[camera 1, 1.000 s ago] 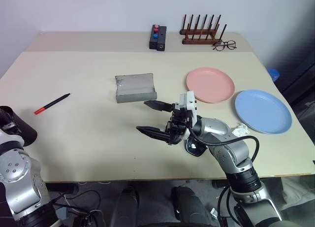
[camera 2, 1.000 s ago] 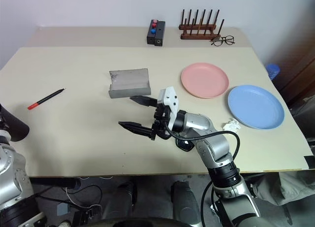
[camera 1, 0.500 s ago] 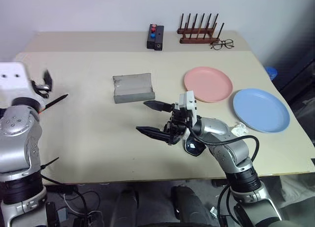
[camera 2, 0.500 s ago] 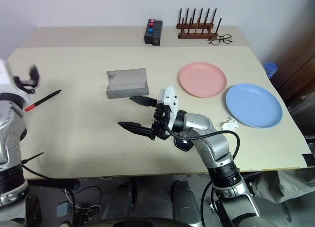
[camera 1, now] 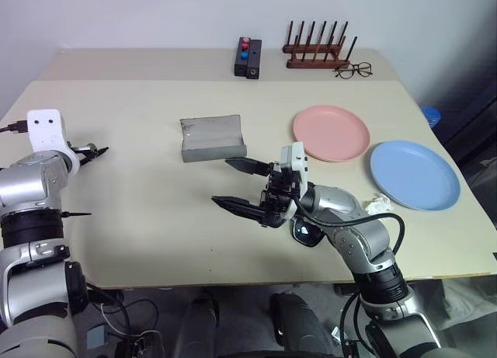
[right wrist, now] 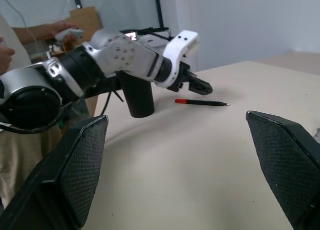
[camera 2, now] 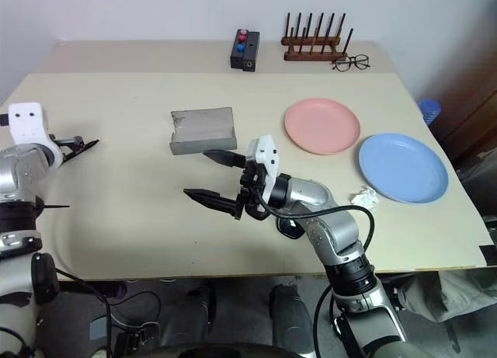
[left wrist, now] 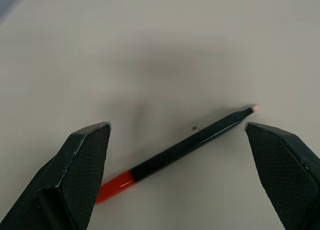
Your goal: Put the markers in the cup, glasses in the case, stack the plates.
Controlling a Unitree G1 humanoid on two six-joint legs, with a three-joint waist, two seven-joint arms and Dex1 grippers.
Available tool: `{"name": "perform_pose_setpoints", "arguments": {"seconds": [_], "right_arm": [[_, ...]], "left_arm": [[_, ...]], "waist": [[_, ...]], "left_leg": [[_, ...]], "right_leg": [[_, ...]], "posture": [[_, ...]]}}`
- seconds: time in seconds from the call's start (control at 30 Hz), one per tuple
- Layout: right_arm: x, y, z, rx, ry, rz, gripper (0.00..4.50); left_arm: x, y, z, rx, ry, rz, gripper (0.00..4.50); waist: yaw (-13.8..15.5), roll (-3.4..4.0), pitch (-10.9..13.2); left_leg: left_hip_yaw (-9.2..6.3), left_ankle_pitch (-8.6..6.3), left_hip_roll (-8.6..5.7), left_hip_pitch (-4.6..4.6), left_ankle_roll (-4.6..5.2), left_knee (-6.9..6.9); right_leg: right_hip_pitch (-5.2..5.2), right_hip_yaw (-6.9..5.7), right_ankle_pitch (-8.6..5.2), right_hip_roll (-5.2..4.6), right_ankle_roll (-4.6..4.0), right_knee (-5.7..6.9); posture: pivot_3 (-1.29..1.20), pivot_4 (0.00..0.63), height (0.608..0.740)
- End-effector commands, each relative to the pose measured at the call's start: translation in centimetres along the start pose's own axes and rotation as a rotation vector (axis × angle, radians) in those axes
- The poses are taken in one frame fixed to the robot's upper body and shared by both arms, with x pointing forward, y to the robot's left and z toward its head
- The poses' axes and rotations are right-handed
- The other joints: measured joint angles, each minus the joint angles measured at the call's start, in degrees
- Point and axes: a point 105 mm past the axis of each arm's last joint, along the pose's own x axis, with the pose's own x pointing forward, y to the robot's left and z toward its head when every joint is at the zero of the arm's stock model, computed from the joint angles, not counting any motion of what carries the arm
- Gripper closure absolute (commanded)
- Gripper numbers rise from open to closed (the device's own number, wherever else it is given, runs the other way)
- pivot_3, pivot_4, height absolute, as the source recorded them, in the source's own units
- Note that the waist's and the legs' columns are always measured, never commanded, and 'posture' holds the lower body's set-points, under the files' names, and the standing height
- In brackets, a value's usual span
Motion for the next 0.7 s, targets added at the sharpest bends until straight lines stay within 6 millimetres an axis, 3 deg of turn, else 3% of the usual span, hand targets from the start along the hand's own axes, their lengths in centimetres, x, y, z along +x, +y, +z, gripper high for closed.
{"name": "perform_pose_setpoints", "arguments": {"seconds": [0.03,0.33,0.7], "right_arm": [[0.0,0.5,1.1,-0.023,-0.039,0.009,0.0],[-0.2,0.4,1.0,-0.018,-0.035,-0.005,0.0],[-0.1,0.4,0.9,-0.012,-0.038,-0.006,0.0]], "left_arm": [[0.7,-0.2,0.7,-0.013,-0.033,-0.016,0.07],[1.9,-1.3,-0.7,-0.036,0.067,-0.096,0.07],[0.7,-4.6,-2.8,-0.018,0.187,-0.277,0.07]], "waist": [[0.0,0.0,0.0],[0.0,0.0,0.0],[0.0,0.03,0.0]], "left_leg": [[0.0,0.0,0.0,0.0,0.0,-0.01],[0.0,0.0,0.0,-0.01,0.0,-0.03],[0.0,0.0,0.0,0.01,0.0,-0.02]], "right_leg": [[-0.01,0.0,0.01,0.0,0.02,0.0],[-0.01,-0.02,0.01,0.0,0.04,0.01],[0.02,-0.01,0.01,-0.01,0.04,0.03]], "posture": [[0.0,0.15,0.738],[0.0,0.15,0.738],[0.0,0.15,0.738]]}}
